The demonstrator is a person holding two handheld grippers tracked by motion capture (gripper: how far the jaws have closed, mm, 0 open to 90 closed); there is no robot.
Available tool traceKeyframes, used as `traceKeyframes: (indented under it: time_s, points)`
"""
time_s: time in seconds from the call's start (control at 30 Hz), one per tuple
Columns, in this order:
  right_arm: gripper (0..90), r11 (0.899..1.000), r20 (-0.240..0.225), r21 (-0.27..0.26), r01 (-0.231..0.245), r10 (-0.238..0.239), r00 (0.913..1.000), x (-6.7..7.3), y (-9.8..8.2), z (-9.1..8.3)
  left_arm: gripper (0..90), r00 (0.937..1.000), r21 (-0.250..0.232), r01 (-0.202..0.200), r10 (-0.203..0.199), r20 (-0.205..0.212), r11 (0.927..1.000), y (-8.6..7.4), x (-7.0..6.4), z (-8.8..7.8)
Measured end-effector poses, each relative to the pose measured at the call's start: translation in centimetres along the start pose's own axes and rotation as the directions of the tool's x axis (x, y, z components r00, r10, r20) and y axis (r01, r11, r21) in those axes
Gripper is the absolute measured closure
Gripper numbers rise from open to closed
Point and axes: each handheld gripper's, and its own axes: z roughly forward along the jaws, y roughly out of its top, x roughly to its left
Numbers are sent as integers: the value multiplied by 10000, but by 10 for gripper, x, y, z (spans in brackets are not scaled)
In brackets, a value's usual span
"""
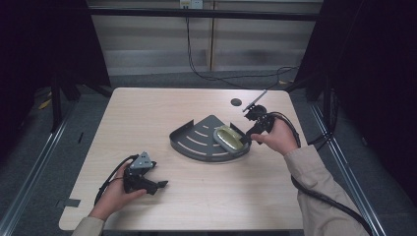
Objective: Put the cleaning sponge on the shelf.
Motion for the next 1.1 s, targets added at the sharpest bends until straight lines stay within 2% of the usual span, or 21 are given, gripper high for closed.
traceKeyframes:
  time_s: [0.33,0.63,1.1]
  points:
    - [202,10000,-135,80,55,-53,9999,2,-14,2,138,10000,35,-23,23,6,10000,0,0,0]
    - [202,9996,-457,284,81,-68,9989,3,-27,2,138,10000,30,-22,22,3,10000,0,0,0]
    - [203,9990,-508,432,61,-39,9987,2,-47,1,138,10000,45,-36,36,6,10000,0,0,0]
